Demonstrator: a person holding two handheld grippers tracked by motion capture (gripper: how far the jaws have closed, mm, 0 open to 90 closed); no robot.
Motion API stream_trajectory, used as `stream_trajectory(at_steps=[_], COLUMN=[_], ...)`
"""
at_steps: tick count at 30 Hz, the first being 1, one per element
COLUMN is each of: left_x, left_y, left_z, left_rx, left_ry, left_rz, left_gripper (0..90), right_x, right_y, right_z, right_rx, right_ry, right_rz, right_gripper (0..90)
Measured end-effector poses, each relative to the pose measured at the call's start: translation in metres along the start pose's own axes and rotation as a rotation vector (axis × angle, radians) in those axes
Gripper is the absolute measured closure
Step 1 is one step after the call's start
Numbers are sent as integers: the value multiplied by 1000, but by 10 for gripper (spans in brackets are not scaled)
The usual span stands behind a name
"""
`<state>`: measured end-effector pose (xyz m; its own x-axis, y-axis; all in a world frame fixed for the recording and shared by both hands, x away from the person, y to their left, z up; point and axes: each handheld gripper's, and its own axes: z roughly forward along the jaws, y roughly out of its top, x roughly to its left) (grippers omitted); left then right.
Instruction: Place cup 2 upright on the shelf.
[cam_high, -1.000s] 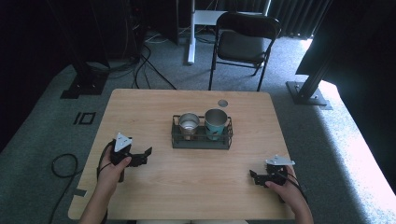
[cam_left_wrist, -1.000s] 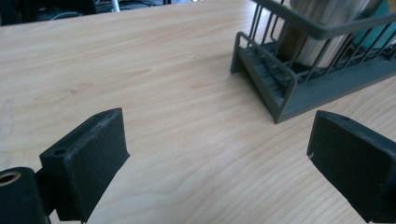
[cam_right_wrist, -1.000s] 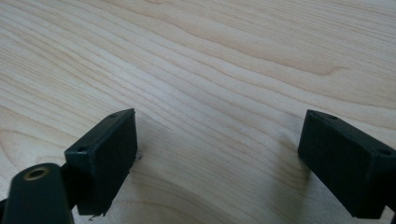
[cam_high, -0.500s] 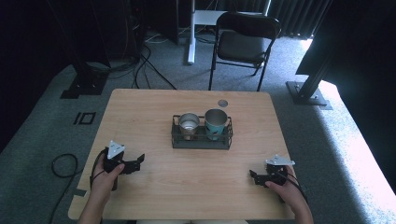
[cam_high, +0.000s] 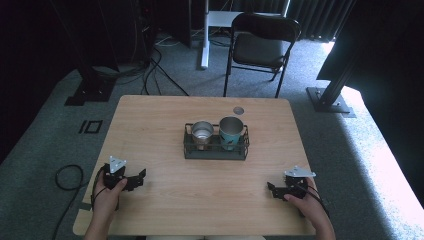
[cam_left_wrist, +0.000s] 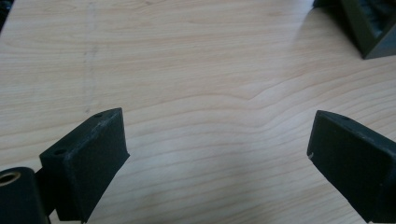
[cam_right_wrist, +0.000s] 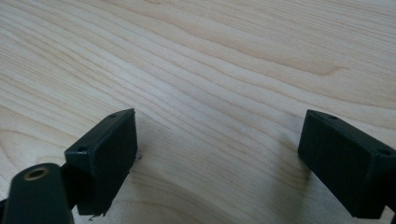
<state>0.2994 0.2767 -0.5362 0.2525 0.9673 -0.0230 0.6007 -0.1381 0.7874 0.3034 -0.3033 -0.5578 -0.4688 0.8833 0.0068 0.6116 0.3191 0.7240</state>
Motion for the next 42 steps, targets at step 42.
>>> stream_trajectory(at_steps=[42], left_x=[24], left_y=[-34], left_z=[-13], left_rx=[138], left_ry=[136], left_rz=[-84], left_gripper=[51], right_x=[0], right_y=[0], right_z=[0], right_rx=[0], right_ry=[0], right_rz=[0], right_gripper=[114])
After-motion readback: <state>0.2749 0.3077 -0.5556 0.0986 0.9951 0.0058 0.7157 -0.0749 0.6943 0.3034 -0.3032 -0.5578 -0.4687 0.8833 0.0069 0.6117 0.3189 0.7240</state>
